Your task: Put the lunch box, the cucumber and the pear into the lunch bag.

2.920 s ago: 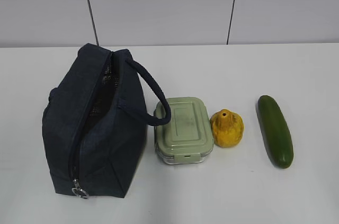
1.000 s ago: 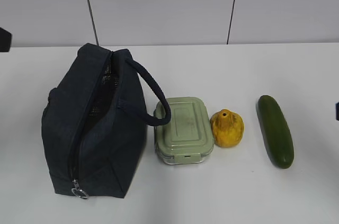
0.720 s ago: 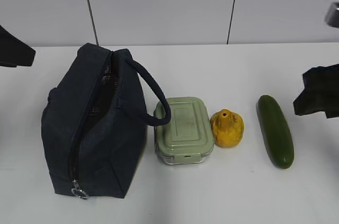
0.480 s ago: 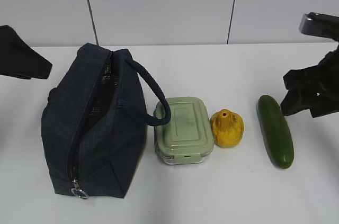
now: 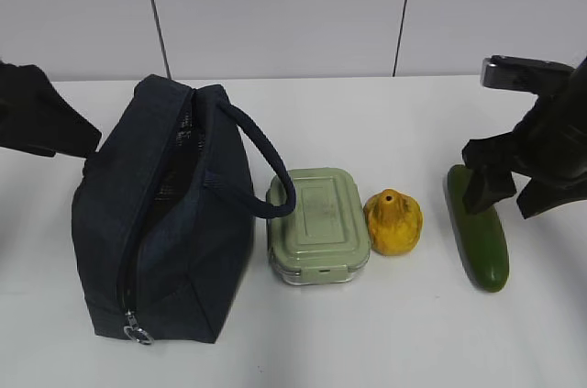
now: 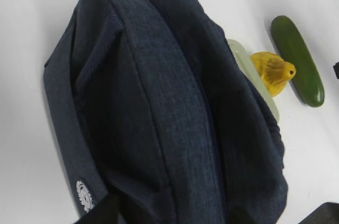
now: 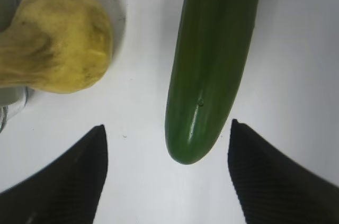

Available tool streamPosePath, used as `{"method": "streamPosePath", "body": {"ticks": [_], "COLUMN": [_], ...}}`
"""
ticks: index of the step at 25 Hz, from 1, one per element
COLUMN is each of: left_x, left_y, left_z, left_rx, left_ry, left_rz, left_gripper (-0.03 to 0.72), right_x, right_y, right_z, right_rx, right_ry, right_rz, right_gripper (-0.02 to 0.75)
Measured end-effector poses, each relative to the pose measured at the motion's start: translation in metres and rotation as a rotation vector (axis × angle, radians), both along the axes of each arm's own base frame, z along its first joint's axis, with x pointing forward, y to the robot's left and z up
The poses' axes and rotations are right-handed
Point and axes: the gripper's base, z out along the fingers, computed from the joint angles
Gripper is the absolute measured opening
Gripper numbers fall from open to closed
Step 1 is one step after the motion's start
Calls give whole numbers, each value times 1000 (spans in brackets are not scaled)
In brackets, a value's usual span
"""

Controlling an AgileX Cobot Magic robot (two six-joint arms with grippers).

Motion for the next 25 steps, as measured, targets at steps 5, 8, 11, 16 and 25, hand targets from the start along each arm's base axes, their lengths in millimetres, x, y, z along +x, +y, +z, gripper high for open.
{"method": "streamPosePath", "body": {"ticks": [5, 8, 11, 16, 25], "left_x": [6, 10, 11, 10, 5], "left_y": [0, -1, -1, -4, -22], "left_z": [-9, -15, -17, -18, -20], "left_rx": [9, 12, 16, 18, 74], "left_ry": [37, 61, 68, 76, 54], "left_rz": [4, 4, 2, -15, -75], "left_gripper": [376, 376, 376, 376, 346], "right_x": [3, 6, 11, 17, 19], "right_y": [0, 0, 1, 0, 0], "right_z": [-2, -6, -14, -10, -8], "right_rx": [-3, -3, -5, -4, -14], "right_ry": [-8, 1, 18, -12, -23], "right_rz": [-2, -3, -4, -7, -2], "right_gripper": [549, 550, 550, 550, 550]}}
